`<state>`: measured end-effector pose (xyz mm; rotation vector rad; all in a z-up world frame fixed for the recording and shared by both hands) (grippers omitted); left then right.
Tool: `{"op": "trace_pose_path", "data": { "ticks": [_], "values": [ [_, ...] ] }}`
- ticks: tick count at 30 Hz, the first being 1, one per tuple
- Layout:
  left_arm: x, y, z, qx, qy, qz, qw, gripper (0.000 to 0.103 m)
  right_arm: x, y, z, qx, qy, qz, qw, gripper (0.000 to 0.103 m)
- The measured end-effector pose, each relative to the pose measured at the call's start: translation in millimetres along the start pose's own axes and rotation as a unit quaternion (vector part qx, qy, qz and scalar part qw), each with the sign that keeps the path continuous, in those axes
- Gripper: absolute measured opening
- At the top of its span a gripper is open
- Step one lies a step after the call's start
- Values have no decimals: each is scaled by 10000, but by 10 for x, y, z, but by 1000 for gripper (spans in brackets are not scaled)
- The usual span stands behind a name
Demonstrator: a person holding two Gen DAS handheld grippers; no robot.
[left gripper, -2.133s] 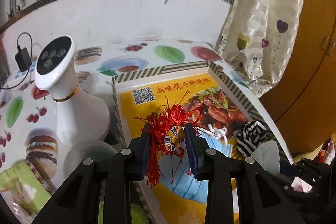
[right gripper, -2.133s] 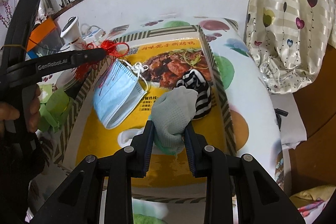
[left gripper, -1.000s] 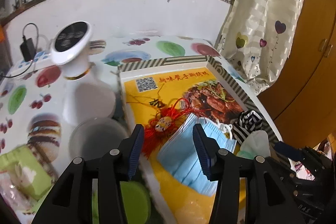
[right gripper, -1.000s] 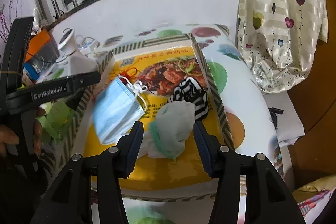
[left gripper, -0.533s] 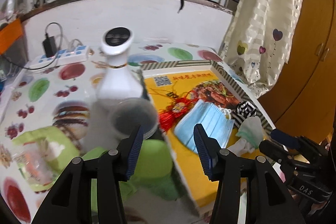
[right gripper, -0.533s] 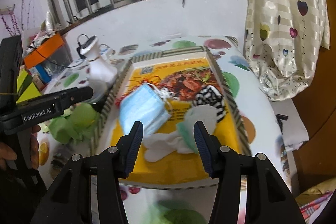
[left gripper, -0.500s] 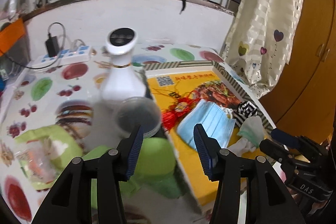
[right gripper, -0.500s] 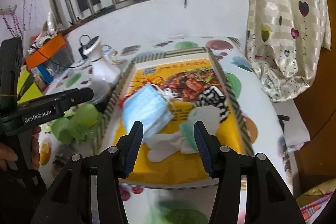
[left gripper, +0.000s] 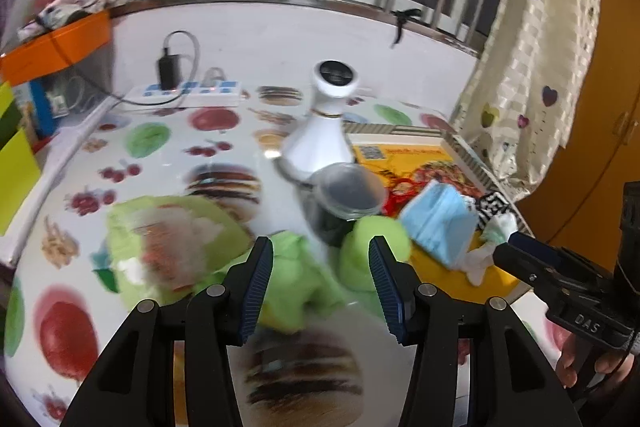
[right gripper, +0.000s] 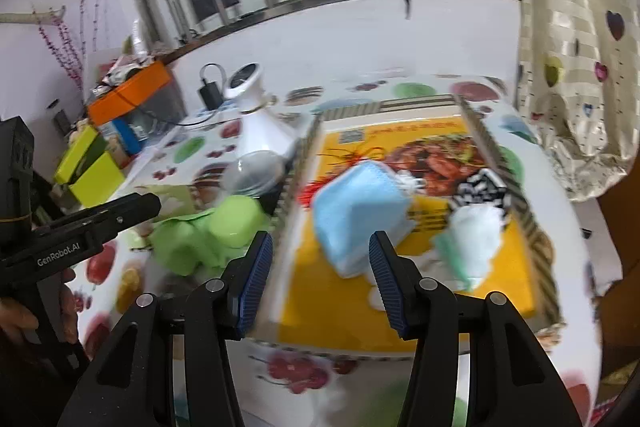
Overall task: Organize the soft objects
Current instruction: 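Move both open grippers back toward the green cloths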
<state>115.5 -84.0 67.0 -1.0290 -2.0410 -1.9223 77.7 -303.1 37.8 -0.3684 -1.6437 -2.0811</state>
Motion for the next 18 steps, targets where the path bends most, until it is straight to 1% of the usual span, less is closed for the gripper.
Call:
{"op": "trace_pose_path", "data": {
  "ticks": [4,8,11,14,18],
  "values": [
    [118,-28,221,197,151,-91,9997,49,-49,-33,269,271,245,10,9993,52],
    [215,-67,486,417,334,-137,9985,49,-118,-63,470,356,471,61,9982,52],
    [263,-118,651,604,428,-154,9971,49,-199,-101,599,414,612,172,9971,52],
    [276,-205,787,720,490,-107,9961,49,-291,-162,773,538,844,330,9944,52],
    [255,-329,918,857,486,-8,9951,49,-420,-267,1046,793,1140,545,9888,52]
  ]
}}
Point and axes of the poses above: each gripper's, at about its wrist camera, not at the fingertips, and x roughly against the way its jaws point, z to its left, y to its top, the point moved 5 cm from there along -x, roughly the way its jaws point, and after that the axes turned 8 degrees about -z, right-handed, at the moved point
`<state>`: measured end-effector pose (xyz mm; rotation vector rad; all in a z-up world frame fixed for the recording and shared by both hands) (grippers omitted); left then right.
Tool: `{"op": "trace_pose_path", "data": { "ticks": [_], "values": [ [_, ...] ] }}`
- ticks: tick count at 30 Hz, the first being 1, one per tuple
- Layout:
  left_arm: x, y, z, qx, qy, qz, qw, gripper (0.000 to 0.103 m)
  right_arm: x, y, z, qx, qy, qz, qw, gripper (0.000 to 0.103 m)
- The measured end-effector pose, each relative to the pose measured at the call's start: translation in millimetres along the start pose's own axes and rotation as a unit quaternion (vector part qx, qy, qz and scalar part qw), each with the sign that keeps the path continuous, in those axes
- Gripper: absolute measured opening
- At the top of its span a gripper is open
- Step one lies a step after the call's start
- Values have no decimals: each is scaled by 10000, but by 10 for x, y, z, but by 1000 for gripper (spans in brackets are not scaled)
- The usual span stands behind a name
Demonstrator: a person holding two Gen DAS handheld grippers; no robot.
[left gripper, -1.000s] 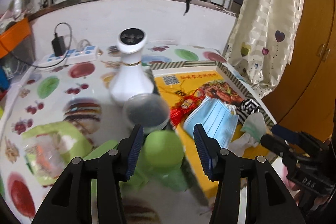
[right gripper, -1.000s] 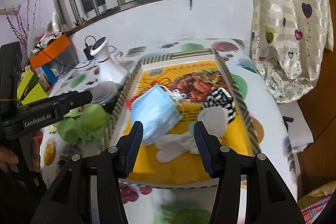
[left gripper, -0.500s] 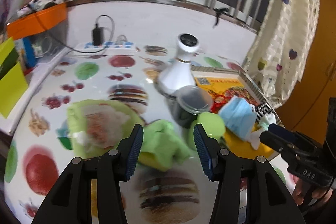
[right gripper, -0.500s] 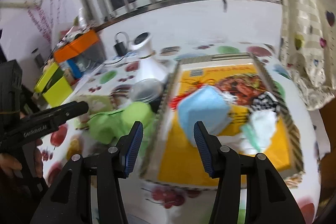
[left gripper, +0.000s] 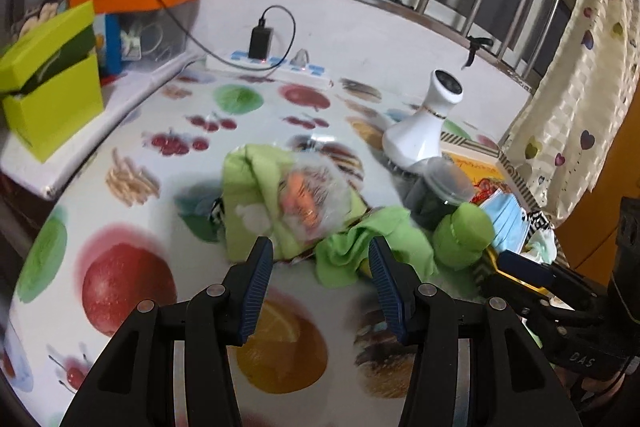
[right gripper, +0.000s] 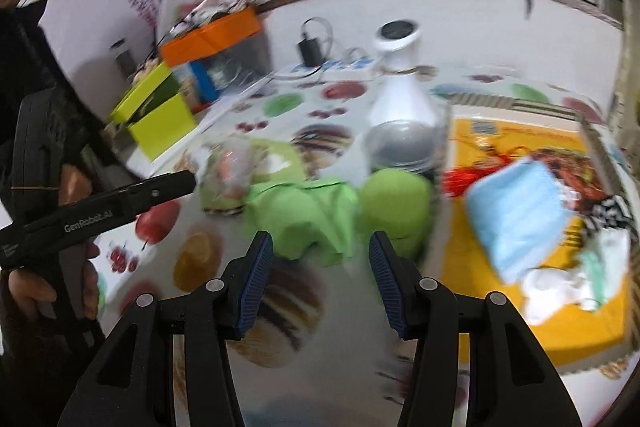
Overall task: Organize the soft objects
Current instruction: 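Move both open grippers back toward the green cloths, then grasp the light green cloth with the right gripper while the left grasps the clear plastic bag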
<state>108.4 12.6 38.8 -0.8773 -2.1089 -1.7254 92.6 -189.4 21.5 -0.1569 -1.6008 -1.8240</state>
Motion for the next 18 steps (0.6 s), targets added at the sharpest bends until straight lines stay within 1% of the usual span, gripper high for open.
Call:
{"op": "trace_pose_path", "data": {
  "ticks": [2,7,10,11,13,18],
  "values": [
    [-16,-40,37,10,-4,30,10000,49,-113,-12,91,71,40,100,9999,52],
    [-32,-106,144,94,-39,86,9999,49,-332,19,266,245,85,196,9995,52],
    [-27,-139,211,143,-26,118,9998,49,-474,67,370,563,-96,211,9981,52],
    [-25,-151,238,156,-16,133,9998,49,-513,72,388,635,-98,243,9976,52],
    [-24,-166,287,183,2,156,9997,49,-638,81,395,749,-227,380,9962,52],
    [-20,-190,367,254,2,178,9995,49,-802,98,399,988,-547,462,9925,52]
  ]
}}
Point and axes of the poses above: each gripper's, at about its wrist camera, not at the fingertips, and x roughly against the way its jaws point, z to its left, y to its top, the point moved 5 cm from there along -x, roughly the way its jaws point, and after that the axes turned 8 degrees about -z, right-handed, at the moved point
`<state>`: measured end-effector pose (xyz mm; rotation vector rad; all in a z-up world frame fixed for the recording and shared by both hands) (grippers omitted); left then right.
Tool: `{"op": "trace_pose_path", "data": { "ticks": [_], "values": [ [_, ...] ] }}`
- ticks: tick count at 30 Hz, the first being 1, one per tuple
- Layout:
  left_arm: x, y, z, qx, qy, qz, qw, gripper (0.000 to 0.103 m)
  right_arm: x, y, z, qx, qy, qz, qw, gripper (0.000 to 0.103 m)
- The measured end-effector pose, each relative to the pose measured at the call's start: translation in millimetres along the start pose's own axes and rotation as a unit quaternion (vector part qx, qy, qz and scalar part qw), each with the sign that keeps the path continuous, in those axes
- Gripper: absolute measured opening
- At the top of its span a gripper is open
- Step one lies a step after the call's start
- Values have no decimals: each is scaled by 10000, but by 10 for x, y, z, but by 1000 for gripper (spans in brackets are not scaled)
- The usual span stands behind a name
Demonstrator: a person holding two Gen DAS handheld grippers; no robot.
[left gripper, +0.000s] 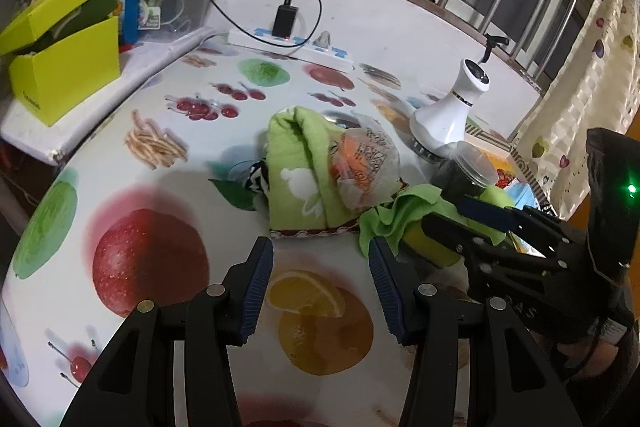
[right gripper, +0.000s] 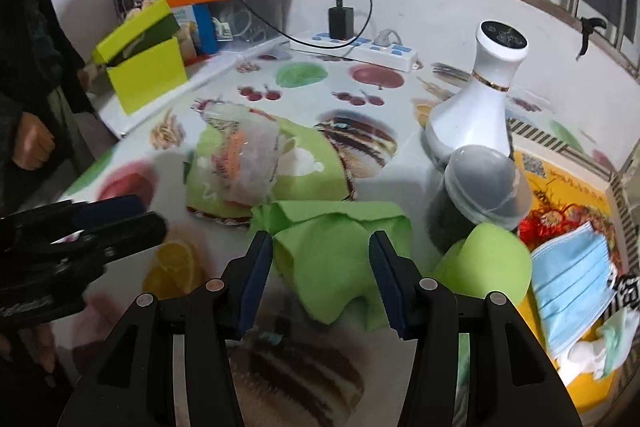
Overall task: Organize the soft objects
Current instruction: 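Grasp the light green cloth with the right gripper while the left grasps the clear plastic bag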
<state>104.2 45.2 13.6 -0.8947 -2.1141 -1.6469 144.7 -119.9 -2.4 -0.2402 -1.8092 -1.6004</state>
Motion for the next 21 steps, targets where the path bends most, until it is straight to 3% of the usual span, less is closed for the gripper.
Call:
{"op": "trace_pose_path", "data": {
  "ticks": [2,4,5,6,9,12,16,18,21],
  "values": [
    [-1,-10,6,10,-19,16,10000,49,-53,10,-6,11,-32,55,10000,51],
    [2,-18,1,0,-56,25,10000,49,-80,10,-13,7,-33,109,9999,37],
    [9,-29,-6,-6,-67,28,10000,49,-95,8,-15,0,-67,150,9999,17],
    [12,-32,-14,-10,-86,29,10000,49,-105,3,-19,-15,-81,181,9998,10],
    [18,-49,-36,-17,-137,42,9999,49,-100,-14,-29,-124,-39,212,9997,3],
    [22,-58,-51,-22,-157,53,9999,49,-18,-9,-59,-516,354,116,9980,3],
    [42,-57,-56,-21,-169,31,9999,49,121,10,14,-594,684,-12,9959,2],
    [62,-59,-52,-13,-160,12,9999,49,205,13,39,-813,1059,-48,9910,2],
    [98,-62,-27,8,-118,-15,9999,49,340,31,13,-939,1104,-210,9892,2]
  ]
}}
Point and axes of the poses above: each gripper's, at about its wrist camera, not at the fingertips, and x roughly against the way its jaws point, z to its left, y to its top, the point moved 5 cm from there along -x, roughly the way its jaws point, and after that the axes turned 8 degrees about -z, right-handed, at the moved point
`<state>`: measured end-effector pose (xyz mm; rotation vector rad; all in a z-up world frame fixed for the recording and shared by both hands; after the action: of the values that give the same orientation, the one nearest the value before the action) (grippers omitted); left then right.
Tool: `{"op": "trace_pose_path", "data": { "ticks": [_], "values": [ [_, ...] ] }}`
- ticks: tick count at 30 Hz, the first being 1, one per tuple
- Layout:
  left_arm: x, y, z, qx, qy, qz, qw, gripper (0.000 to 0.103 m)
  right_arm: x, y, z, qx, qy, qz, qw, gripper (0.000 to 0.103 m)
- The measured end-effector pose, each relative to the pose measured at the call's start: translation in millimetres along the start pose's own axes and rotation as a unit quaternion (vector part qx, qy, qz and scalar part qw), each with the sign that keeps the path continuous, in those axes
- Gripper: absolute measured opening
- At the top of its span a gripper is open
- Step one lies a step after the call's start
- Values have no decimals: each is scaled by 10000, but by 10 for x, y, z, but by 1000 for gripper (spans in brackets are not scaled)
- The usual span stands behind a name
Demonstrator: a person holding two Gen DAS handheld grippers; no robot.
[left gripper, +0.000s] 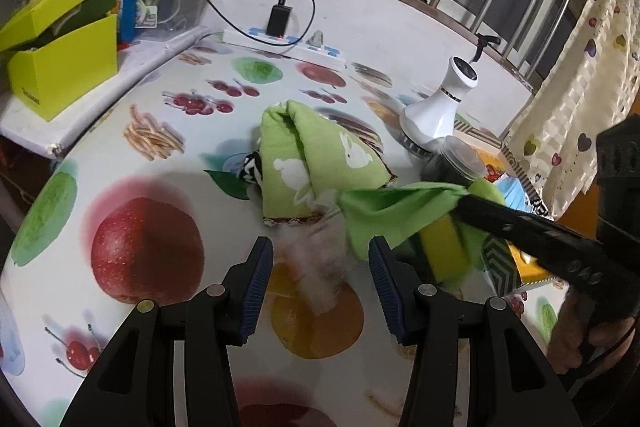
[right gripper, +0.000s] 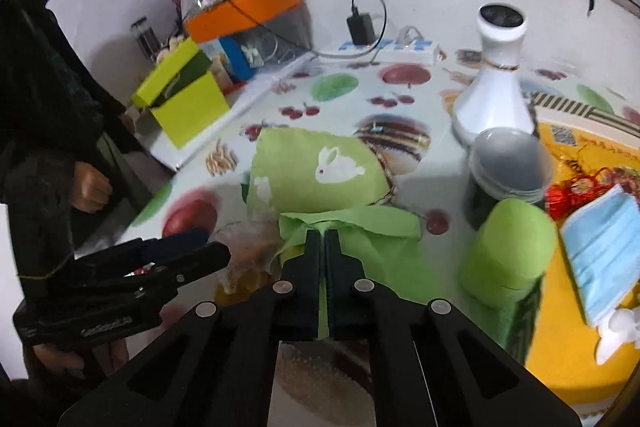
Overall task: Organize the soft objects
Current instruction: 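Grasp the light green cloth with the right gripper while the left grasps the clear plastic bag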
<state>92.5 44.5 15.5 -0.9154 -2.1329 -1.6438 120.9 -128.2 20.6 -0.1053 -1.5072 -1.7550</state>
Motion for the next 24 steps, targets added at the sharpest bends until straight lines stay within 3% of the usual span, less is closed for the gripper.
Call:
{"op": "trace_pose_path", "data": {
  "ticks": [3,6,9,14,19,21,24],
  "values": [
    [42,3,25,28,26,-39,10000,49,111,27,-26,-408,474,-90,9980,2],
    [64,10,43,63,59,-61,9999,49,199,66,-91,-659,675,-253,9952,2],
    [83,10,44,53,52,-78,9999,49,273,88,-163,-1272,1284,-358,9829,2],
    [77,-5,31,17,15,-50,10000,49,487,149,-229,-1608,1633,-731,9706,2],
    [-11,-60,-2,-77,-19,117,9999,50,693,150,-286,-1662,1563,-941,9691,2],
    [-88,-89,-3,-127,37,211,9997,55,752,123,-302,-1641,1526,-937,9701,2],
    [-182,-108,0,-208,132,266,9993,55,812,55,-335,-1618,1466,-888,9718,2]
  ]
}}
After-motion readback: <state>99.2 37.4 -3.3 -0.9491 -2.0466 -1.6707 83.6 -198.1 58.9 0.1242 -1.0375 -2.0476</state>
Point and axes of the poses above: each gripper's, at about its wrist camera, not at the fingertips, and x roughly against the way its jaws point, z to its left, y to its top, the point moved 5 cm from there along -x, roughly the way its jaws point, and after that the axes turned 8 degrees about -z, right-handed, at the moved point
